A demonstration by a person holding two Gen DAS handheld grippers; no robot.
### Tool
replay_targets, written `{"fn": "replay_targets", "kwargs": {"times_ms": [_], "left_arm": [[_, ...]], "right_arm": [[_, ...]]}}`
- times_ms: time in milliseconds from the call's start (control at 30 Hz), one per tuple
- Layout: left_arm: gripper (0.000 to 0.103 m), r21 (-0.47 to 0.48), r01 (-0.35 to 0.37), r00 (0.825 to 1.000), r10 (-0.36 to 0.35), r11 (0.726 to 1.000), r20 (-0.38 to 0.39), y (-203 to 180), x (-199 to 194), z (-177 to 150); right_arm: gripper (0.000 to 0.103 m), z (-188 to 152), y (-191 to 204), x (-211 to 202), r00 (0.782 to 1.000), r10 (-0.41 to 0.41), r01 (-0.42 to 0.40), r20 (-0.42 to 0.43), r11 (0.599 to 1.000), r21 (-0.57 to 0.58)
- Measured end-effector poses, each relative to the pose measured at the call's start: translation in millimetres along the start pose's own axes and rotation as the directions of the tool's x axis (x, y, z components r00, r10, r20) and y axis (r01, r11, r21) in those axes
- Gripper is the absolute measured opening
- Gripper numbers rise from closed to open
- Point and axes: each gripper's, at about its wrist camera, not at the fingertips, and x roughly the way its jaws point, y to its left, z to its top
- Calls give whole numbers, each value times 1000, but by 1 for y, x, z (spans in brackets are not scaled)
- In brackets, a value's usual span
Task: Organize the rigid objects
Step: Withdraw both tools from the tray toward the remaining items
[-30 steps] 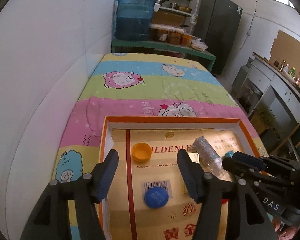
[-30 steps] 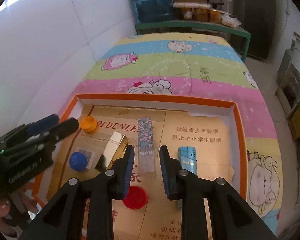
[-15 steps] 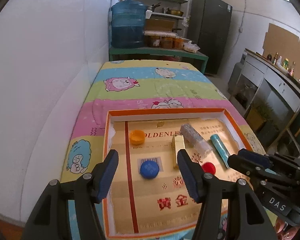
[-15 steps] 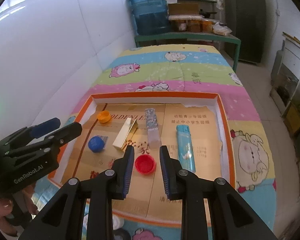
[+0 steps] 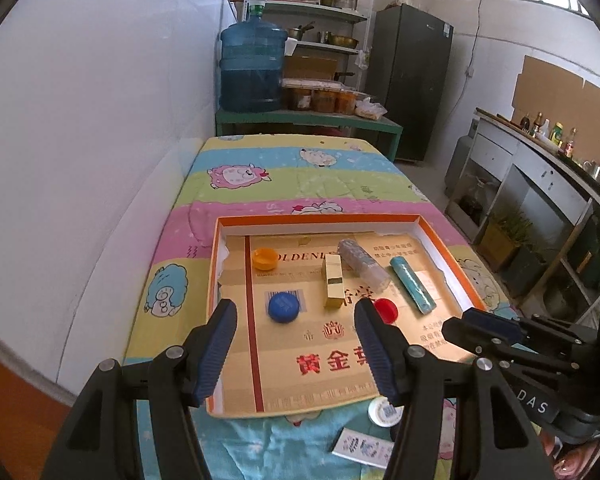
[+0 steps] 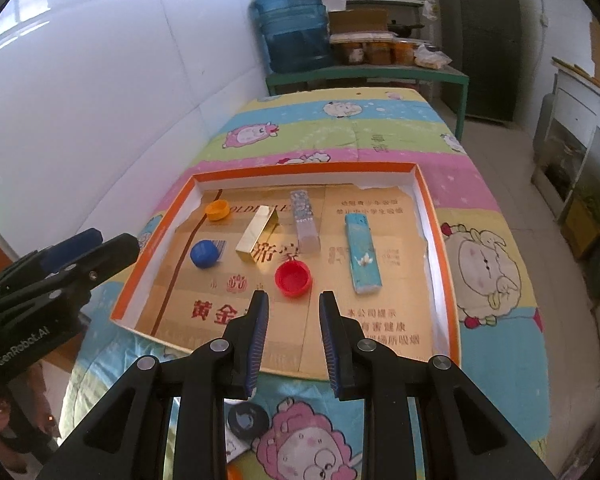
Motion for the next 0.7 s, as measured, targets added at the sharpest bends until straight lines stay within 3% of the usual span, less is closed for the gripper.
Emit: {"fn": "replay_targets", "kwargs": {"times_ms": [433, 700], "left_arm": [[61, -14, 6, 999, -6, 1000, 40, 1, -28, -24], [61, -26, 10, 998, -8, 1000, 57, 3, -38, -46]], "right_arm": [[26, -43, 16, -24, 999, 40, -40, 0, 999, -28], [27, -88, 35, -30, 996, 85, -86, -19, 994, -74]]}}
